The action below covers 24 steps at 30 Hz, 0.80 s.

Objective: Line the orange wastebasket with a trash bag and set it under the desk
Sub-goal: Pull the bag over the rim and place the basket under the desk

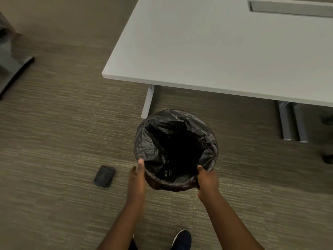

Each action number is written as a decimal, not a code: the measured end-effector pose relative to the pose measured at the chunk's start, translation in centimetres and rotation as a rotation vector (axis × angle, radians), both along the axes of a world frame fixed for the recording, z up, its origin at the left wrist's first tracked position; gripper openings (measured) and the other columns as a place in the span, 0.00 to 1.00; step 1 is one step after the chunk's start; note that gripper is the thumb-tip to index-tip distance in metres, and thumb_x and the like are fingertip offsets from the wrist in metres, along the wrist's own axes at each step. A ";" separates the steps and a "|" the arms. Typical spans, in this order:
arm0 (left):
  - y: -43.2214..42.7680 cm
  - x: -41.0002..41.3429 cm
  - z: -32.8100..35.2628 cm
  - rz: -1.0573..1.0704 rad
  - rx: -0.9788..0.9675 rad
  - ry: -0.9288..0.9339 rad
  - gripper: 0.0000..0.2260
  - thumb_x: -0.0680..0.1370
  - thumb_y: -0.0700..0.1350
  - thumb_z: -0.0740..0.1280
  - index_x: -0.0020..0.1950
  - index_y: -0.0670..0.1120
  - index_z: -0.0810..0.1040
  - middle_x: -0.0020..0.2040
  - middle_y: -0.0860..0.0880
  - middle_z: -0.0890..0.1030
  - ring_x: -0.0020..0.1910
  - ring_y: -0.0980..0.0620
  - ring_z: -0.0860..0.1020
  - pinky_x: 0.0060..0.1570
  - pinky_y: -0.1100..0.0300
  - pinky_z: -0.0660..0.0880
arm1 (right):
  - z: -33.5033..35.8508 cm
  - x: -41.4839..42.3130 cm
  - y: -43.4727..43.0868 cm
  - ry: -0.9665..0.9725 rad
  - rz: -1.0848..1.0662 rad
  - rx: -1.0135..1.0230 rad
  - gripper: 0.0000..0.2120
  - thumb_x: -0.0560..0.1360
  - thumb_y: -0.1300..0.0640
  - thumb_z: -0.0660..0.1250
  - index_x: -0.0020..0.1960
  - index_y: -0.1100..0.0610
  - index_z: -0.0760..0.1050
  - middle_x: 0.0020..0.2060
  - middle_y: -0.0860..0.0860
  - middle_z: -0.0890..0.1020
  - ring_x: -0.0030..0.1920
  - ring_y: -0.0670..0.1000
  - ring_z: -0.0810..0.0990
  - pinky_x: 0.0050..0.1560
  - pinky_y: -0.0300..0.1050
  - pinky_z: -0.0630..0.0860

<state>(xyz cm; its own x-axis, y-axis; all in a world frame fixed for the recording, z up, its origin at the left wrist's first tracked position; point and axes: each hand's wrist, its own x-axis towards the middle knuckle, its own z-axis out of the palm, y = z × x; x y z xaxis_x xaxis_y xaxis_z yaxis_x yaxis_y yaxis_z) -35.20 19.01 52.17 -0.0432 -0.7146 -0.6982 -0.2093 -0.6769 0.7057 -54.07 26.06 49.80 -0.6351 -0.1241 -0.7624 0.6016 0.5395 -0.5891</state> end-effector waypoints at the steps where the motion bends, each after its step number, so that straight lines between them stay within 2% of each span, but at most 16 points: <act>1: -0.6 0.0 -0.2 0.052 -0.023 -0.035 0.44 0.70 0.77 0.57 0.77 0.51 0.68 0.73 0.47 0.75 0.68 0.43 0.76 0.61 0.45 0.76 | -0.1 -0.2 -0.1 0.004 0.006 -0.004 0.14 0.79 0.55 0.68 0.62 0.59 0.77 0.56 0.59 0.81 0.53 0.62 0.80 0.58 0.63 0.80; 2: -1.2 0.0 -0.5 0.060 -0.014 -0.039 0.39 0.73 0.74 0.61 0.76 0.51 0.68 0.72 0.47 0.76 0.67 0.43 0.77 0.59 0.46 0.78 | -0.2 -0.3 -0.3 0.010 0.016 -0.003 0.14 0.79 0.55 0.68 0.62 0.59 0.77 0.57 0.59 0.81 0.54 0.63 0.81 0.58 0.63 0.80; 3: -1.7 -0.1 -0.7 0.039 0.010 -0.020 0.31 0.75 0.67 0.67 0.72 0.51 0.73 0.68 0.46 0.80 0.62 0.44 0.80 0.53 0.49 0.81 | -0.4 -0.3 -0.6 0.015 0.029 -0.001 0.14 0.79 0.55 0.68 0.63 0.59 0.77 0.57 0.59 0.82 0.56 0.63 0.81 0.58 0.63 0.80; 5: -2.7 -0.3 -2.0 0.013 0.076 -0.015 0.11 0.76 0.49 0.74 0.57 0.52 0.79 0.57 0.45 0.85 0.51 0.45 0.85 0.40 0.54 0.82 | -0.8 -0.1 -1.2 0.013 0.063 -0.004 0.15 0.78 0.54 0.69 0.63 0.58 0.77 0.58 0.59 0.82 0.57 0.62 0.81 0.58 0.63 0.80; 7: -3.7 -0.1 -3.5 0.070 0.114 -0.042 0.08 0.76 0.38 0.73 0.50 0.49 0.79 0.47 0.44 0.85 0.42 0.45 0.85 0.31 0.58 0.80 | -1.1 0.2 -1.8 0.007 0.126 -0.015 0.19 0.77 0.52 0.70 0.65 0.58 0.76 0.59 0.59 0.82 0.57 0.62 0.82 0.58 0.63 0.80; 9: -4.6 0.5 -4.8 0.126 0.132 -0.067 0.07 0.75 0.36 0.72 0.49 0.46 0.79 0.43 0.44 0.84 0.40 0.45 0.83 0.31 0.58 0.78 | -0.9 0.2 -2.5 0.100 0.211 -0.005 0.30 0.75 0.41 0.70 0.70 0.57 0.71 0.64 0.59 0.80 0.62 0.62 0.80 0.62 0.62 0.78; 11: -5.4 1.3 -5.9 0.142 0.134 -0.076 0.06 0.75 0.35 0.71 0.47 0.46 0.80 0.41 0.43 0.85 0.40 0.43 0.83 0.36 0.56 0.79 | -0.3 -0.6 -3.6 0.436 0.403 0.119 0.46 0.72 0.29 0.64 0.78 0.57 0.59 0.75 0.60 0.69 0.73 0.63 0.70 0.70 0.61 0.71; 12: -5.7 1.7 -6.3 0.131 0.127 -0.087 0.06 0.75 0.35 0.71 0.46 0.46 0.80 0.39 0.43 0.85 0.39 0.43 0.84 0.37 0.55 0.79 | 0.2 -1.0 -4.5 0.674 0.527 0.173 0.48 0.72 0.27 0.60 0.80 0.56 0.53 0.78 0.61 0.63 0.77 0.62 0.63 0.73 0.61 0.66; 14: -6.4 2.4 -7.2 0.082 0.110 -0.104 0.06 0.74 0.35 0.70 0.46 0.46 0.82 0.36 0.45 0.86 0.39 0.43 0.85 0.37 0.53 0.81 | 0.7 -1.4 -7.2 1.071 0.780 0.151 0.43 0.77 0.31 0.58 0.82 0.55 0.49 0.81 0.59 0.56 0.80 0.59 0.55 0.76 0.59 0.59; 15: -6.8 2.8 -7.4 0.068 0.107 -0.107 0.06 0.74 0.36 0.71 0.46 0.46 0.83 0.34 0.46 0.86 0.39 0.43 0.85 0.37 0.52 0.81 | 0.6 -1.6 -9.0 1.135 0.904 0.122 0.41 0.79 0.34 0.57 0.82 0.55 0.49 0.81 0.57 0.55 0.81 0.58 0.54 0.77 0.58 0.57; 17: -7.9 3.3 -8.0 0.053 0.121 -0.104 0.06 0.74 0.37 0.71 0.48 0.46 0.83 0.36 0.45 0.87 0.40 0.42 0.86 0.39 0.50 0.82 | -0.6 -2.4 -12.7 1.054 1.129 0.156 0.38 0.80 0.35 0.54 0.81 0.56 0.53 0.81 0.56 0.59 0.80 0.57 0.57 0.78 0.58 0.59; 19: -9.2 3.9 -8.6 0.044 0.145 -0.111 0.06 0.75 0.38 0.71 0.50 0.45 0.83 0.42 0.42 0.87 0.43 0.39 0.85 0.44 0.45 0.83 | -1.6 -3.7 -15.8 0.889 1.241 0.189 0.34 0.80 0.35 0.54 0.77 0.56 0.65 0.75 0.57 0.70 0.75 0.58 0.68 0.71 0.56 0.69; 21: -10.6 4.8 -9.1 0.043 0.164 -0.118 0.07 0.75 0.38 0.70 0.52 0.47 0.82 0.45 0.40 0.86 0.45 0.38 0.85 0.48 0.41 0.83 | -2.3 -4.7 -18.0 0.647 1.114 0.116 0.29 0.78 0.32 0.54 0.65 0.52 0.76 0.60 0.54 0.82 0.64 0.59 0.79 0.56 0.48 0.76; 22: -11.3 5.3 -9.3 0.048 0.169 -0.119 0.08 0.75 0.38 0.71 0.52 0.48 0.82 0.45 0.41 0.86 0.45 0.39 0.85 0.49 0.42 0.83 | -2.4 -5.0 -18.8 0.541 1.070 0.078 0.30 0.76 0.29 0.52 0.61 0.50 0.77 0.56 0.52 0.84 0.62 0.58 0.80 0.53 0.44 0.74; 24: -12.7 6.5 -9.6 0.049 0.165 -0.119 0.11 0.72 0.38 0.74 0.51 0.50 0.82 0.44 0.44 0.87 0.44 0.41 0.85 0.46 0.45 0.83 | -3.0 -5.5 -19.9 0.360 1.138 0.052 0.41 0.71 0.25 0.49 0.70 0.50 0.73 0.69 0.52 0.78 0.71 0.56 0.74 0.61 0.42 0.66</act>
<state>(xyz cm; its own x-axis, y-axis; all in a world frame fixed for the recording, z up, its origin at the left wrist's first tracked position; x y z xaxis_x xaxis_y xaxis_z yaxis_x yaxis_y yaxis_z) -28.67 6.28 42.55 0.0786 -0.5890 -0.8043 -0.2490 -0.7928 0.5562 -59.54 6.15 46.76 -0.3590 -0.7283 -0.5837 -0.4320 0.6840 -0.5877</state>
